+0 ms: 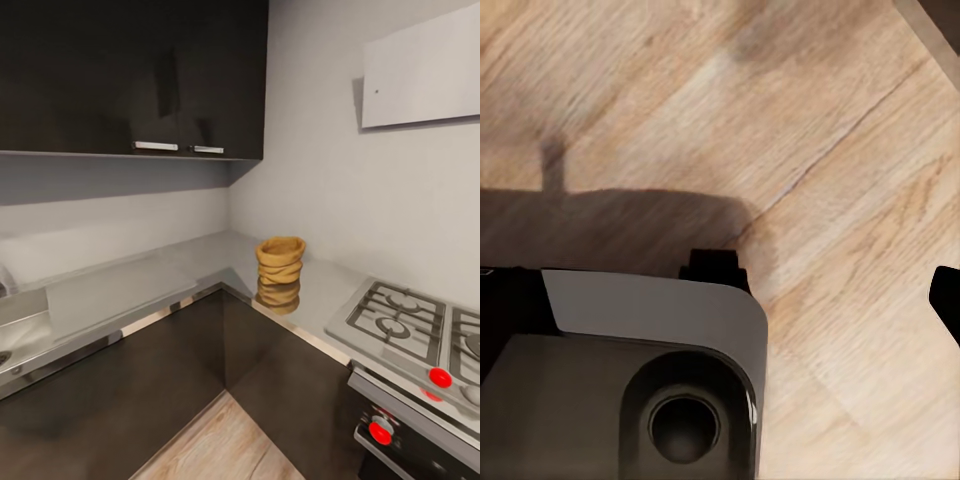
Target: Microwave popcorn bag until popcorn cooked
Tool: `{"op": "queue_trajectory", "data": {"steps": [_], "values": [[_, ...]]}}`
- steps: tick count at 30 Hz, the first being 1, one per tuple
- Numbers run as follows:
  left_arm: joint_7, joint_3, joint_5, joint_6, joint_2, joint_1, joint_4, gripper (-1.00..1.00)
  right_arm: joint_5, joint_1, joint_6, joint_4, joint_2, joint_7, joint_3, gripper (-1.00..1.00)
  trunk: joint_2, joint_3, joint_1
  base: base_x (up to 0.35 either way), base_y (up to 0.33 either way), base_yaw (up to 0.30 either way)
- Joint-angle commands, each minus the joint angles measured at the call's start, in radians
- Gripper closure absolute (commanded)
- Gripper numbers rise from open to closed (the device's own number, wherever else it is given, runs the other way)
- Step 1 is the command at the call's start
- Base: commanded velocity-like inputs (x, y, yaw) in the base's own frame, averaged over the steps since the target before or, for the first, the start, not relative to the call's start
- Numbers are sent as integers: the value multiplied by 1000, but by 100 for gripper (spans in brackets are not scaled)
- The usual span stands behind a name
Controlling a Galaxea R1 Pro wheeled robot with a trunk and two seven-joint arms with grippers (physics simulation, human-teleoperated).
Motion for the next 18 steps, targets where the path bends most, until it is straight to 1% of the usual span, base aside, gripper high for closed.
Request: {"op": "queue_trajectory", "data": {"steps": [1, 18], "values": [[0, 5, 5, -1, 0, 0, 0, -100, 10, -1, -6, 3, 0, 2, -6, -100, -1, -1, 0, 133, 97, 0], [0, 5, 5, -1, 1, 0, 0, -100, 10, -1, -5, 4, 0, 3, -6, -100, -1, -1, 0, 133, 99, 0]]}}
